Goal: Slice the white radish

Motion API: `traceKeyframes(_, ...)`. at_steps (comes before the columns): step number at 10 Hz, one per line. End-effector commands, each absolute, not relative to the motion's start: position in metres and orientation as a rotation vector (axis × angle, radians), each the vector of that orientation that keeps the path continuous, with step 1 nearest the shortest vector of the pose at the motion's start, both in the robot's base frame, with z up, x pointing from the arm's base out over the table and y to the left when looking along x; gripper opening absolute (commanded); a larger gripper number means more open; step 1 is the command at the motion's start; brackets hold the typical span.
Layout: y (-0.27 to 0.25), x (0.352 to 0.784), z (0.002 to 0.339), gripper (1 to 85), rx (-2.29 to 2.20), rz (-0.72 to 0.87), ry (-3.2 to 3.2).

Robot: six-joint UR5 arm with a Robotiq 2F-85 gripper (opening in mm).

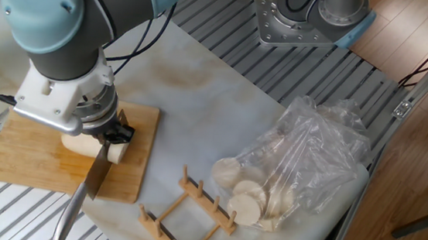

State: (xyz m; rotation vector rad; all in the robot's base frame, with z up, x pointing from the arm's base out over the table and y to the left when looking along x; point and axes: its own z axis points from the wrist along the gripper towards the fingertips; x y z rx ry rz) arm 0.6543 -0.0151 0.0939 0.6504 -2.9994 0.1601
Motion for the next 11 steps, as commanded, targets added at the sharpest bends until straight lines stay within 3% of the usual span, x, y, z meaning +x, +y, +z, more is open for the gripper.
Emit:
traceKeyframes(1,-0.013,0.65,0.094,1.3,0.664,0.143,-3.016)
traceKeyframes(11,0.007,0.662,0.09,1.3,0.659,0.068,-3.041)
